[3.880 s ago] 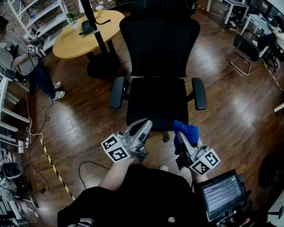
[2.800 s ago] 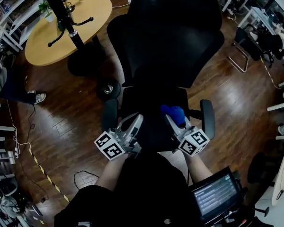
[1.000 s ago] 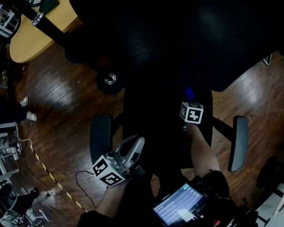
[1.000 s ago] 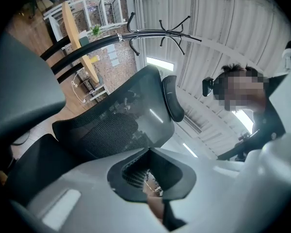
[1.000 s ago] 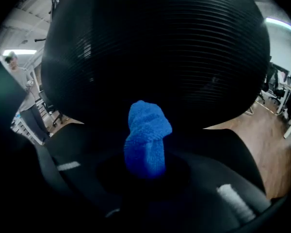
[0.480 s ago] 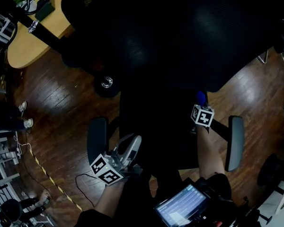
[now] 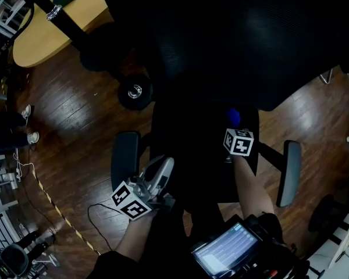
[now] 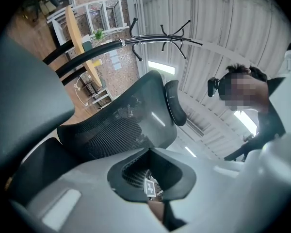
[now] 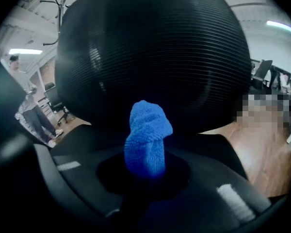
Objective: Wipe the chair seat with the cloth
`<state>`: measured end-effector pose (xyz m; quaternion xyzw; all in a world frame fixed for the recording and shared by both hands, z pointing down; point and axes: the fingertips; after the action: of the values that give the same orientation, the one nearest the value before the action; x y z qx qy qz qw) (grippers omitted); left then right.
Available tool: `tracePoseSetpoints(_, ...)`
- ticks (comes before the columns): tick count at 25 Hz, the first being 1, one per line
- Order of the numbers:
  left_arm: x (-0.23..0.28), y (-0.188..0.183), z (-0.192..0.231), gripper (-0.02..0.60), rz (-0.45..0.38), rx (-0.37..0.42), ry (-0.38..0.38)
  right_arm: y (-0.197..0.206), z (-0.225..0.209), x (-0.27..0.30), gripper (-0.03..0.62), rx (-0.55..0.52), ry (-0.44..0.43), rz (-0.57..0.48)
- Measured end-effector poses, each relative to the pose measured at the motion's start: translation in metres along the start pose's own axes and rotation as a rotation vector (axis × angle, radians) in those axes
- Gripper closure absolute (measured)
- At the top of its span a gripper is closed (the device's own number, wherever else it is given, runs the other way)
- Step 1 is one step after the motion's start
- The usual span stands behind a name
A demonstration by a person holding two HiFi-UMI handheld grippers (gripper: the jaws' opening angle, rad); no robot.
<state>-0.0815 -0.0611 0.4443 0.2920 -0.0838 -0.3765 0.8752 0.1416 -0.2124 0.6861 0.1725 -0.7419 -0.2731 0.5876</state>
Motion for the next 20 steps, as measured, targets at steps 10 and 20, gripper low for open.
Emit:
tracePoseSetpoints(10,-0.009,0.006,-0.005,0.591,0.0,-0.011,-0.012,0.026,0.244,0.043,0.549,-0.152,-0.381,0.095)
tracePoseSetpoints(20,-0.016,0.005,-0.009,0.591,-0.029,-0.025,-0.004,0.048,0.217,0.049,0.549,-0.225,-0.305,0.085)
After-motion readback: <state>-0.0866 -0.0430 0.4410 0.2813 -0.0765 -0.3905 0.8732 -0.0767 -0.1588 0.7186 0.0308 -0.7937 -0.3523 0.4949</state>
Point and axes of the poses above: the fingertips, and each gripper's own axes: x forward along the fingers, z to its left, y out of its underside, and after that the axes turned 8 degrees about z, right-handed
